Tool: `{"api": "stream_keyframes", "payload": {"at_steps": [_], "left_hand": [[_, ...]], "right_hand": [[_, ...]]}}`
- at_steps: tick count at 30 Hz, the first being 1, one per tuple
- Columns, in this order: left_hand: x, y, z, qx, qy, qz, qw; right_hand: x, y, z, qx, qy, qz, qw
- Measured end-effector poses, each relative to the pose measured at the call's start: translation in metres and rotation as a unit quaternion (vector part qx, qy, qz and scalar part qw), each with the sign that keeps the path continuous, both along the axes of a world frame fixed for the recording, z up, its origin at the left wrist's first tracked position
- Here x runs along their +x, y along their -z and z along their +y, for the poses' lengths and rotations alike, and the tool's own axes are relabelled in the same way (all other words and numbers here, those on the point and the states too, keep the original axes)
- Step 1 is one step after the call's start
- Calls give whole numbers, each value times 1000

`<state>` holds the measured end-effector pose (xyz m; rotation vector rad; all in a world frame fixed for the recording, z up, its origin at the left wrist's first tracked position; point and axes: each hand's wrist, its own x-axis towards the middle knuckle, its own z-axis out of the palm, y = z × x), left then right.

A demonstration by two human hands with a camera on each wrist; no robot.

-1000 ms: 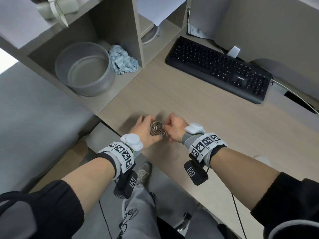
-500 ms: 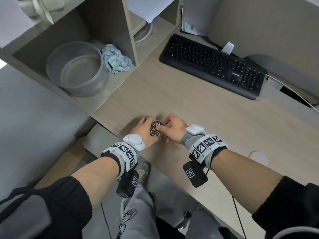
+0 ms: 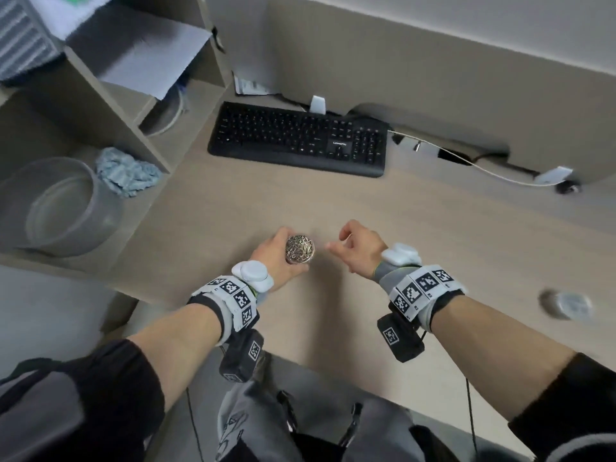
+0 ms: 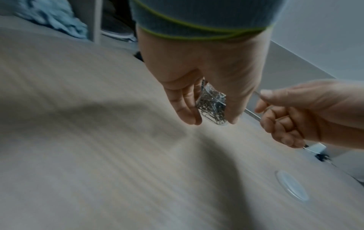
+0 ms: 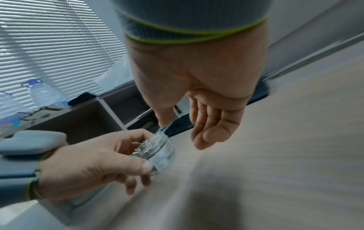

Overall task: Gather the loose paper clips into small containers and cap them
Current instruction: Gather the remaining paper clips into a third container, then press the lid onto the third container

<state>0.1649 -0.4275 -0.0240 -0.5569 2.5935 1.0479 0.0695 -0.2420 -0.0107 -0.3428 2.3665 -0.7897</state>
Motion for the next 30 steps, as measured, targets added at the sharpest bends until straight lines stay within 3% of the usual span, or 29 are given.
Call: {"api": "stream_keyframes", "payload": {"at_steps": [3,6,9,17,21,25,30], "left_hand": [[-18,-1,28,4,24,1,1000],[-33,-3,62,4,47,3,999],[-42,-1,84,3,61,7,998],[-46,0,94,-21,64,7,998],[-44,-2,93,-22,54,6,998],[-46,-9,89,-6,46,13,999],[-48,-28,85,37,37,35,998]], "right_hand": [[-14,5,62,85,-14,58,995],[-18,13,119,197,-47,63,977],[-15,27,145,244,-77,59,965],[-6,45,133,229,-118,60,964],[-8,40,127,193,-72,40,978],[-17,9,111,48,-3,52,997],[-25,-41,74,-25,-42,73,996]]}}
